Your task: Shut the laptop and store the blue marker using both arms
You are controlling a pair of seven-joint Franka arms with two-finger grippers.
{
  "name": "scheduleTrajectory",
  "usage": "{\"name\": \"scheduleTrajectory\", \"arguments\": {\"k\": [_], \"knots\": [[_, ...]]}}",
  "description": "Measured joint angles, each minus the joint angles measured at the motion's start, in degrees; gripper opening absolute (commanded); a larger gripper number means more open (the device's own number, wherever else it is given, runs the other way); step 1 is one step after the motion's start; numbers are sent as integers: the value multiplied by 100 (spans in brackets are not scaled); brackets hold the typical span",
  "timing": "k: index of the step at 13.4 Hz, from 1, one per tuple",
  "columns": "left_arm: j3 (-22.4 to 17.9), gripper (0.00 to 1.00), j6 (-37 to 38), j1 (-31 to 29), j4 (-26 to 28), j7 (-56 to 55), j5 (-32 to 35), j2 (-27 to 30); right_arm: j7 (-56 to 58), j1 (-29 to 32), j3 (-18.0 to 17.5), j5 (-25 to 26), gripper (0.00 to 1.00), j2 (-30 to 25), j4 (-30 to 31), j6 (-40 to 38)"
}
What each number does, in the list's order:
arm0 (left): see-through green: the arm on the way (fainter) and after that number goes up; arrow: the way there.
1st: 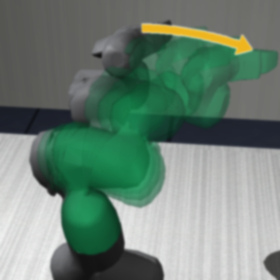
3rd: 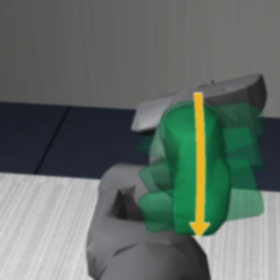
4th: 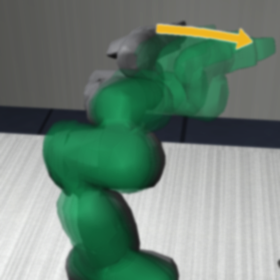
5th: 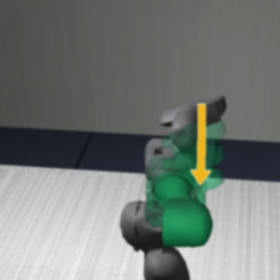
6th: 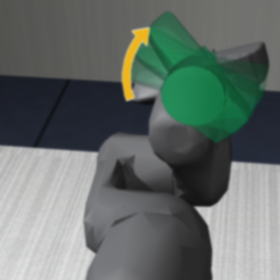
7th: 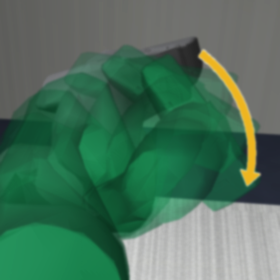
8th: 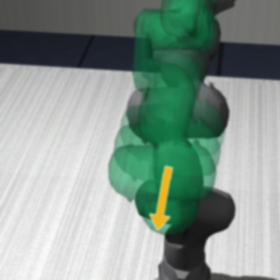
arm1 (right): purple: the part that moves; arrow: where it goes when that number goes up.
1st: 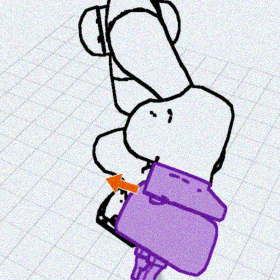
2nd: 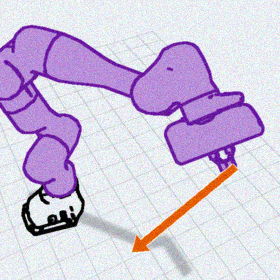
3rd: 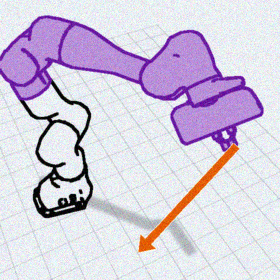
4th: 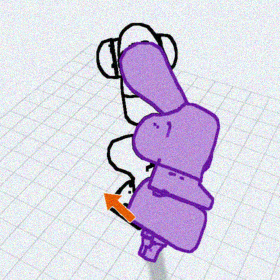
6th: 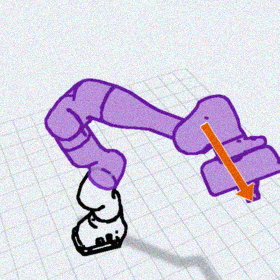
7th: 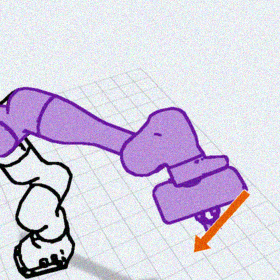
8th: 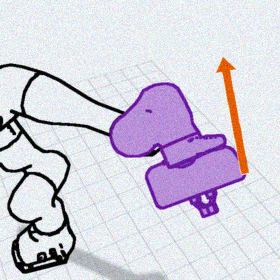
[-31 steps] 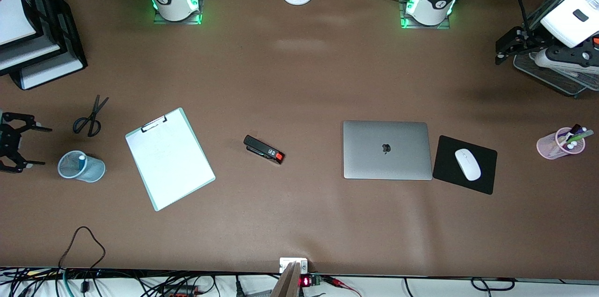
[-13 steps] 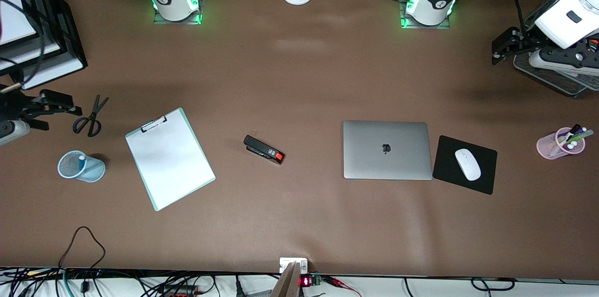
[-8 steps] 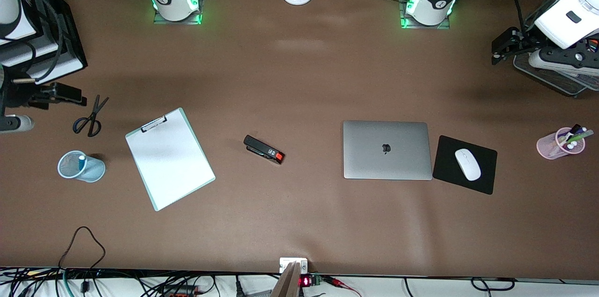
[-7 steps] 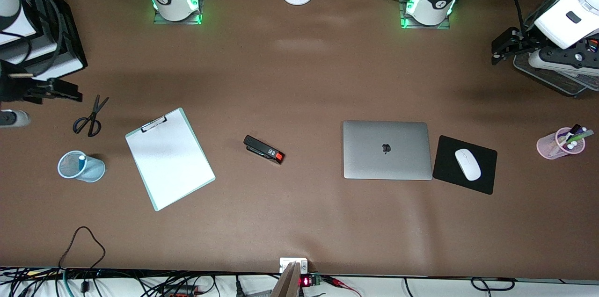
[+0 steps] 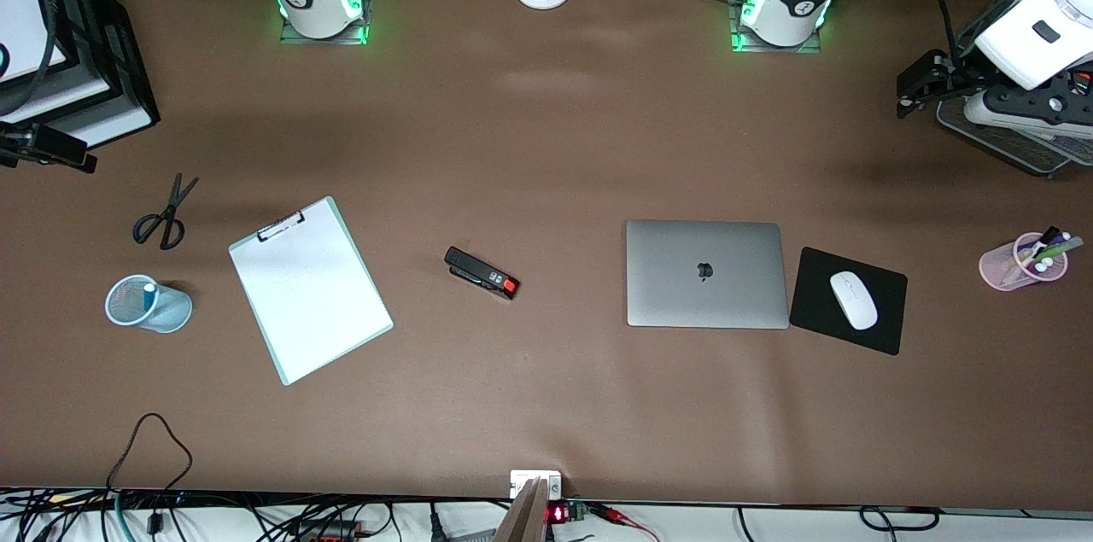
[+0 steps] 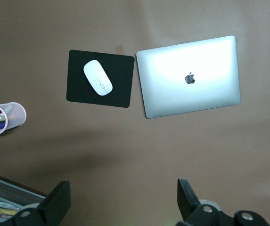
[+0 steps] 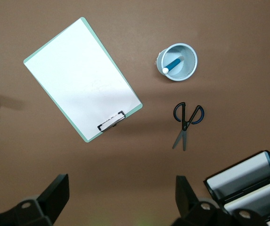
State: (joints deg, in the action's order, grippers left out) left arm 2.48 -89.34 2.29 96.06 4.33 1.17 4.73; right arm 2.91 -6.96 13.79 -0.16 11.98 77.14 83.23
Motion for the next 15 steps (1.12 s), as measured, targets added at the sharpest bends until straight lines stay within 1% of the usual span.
{"name": "scheduleTrajectory", "arguments": {"k": [3,6,9,12,15], "knots": [[0,100,0,0,0,0,0,0,-38,-33,0,0,100,-157,199,87],[0,100,0,0,0,0,0,0,-39,-33,0,0,100,-461,667,441],[0,100,0,0,0,0,0,0,-39,-45,0,0,100,-794,1063,539],[0,100,0,0,0,0,0,0,-40,-52,0,0,100,-1012,1216,539],[0,100,0,0,0,0,0,5,-45,-54,0,0,100,-1066,1256,539]]}}
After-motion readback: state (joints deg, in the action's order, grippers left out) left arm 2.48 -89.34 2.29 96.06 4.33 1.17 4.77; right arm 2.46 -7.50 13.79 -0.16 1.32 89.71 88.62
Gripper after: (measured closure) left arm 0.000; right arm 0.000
